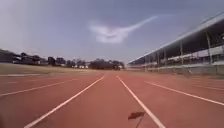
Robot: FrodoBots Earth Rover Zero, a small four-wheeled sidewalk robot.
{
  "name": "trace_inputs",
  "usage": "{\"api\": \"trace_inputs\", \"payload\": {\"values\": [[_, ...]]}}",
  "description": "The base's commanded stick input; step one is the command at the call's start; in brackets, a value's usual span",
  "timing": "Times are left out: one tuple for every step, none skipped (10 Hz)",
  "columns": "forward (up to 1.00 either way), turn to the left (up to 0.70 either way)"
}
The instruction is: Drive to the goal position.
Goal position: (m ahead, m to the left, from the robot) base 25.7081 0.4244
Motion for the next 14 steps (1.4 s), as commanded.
{"api": "trace_inputs", "payload": {"values": [[0.70, 0.00], [0.70, 0.00], [0.70, 0.00], [0.70, 0.00], [0.70, 0.00], [0.70, 0.00], [0.70, 0.00], [0.70, 0.00], [0.70, 0.00], [0.70, 0.00], [0.70, 0.00], [0.70, 0.00], [0.70, 0.00], [0.70, 0.00]]}}
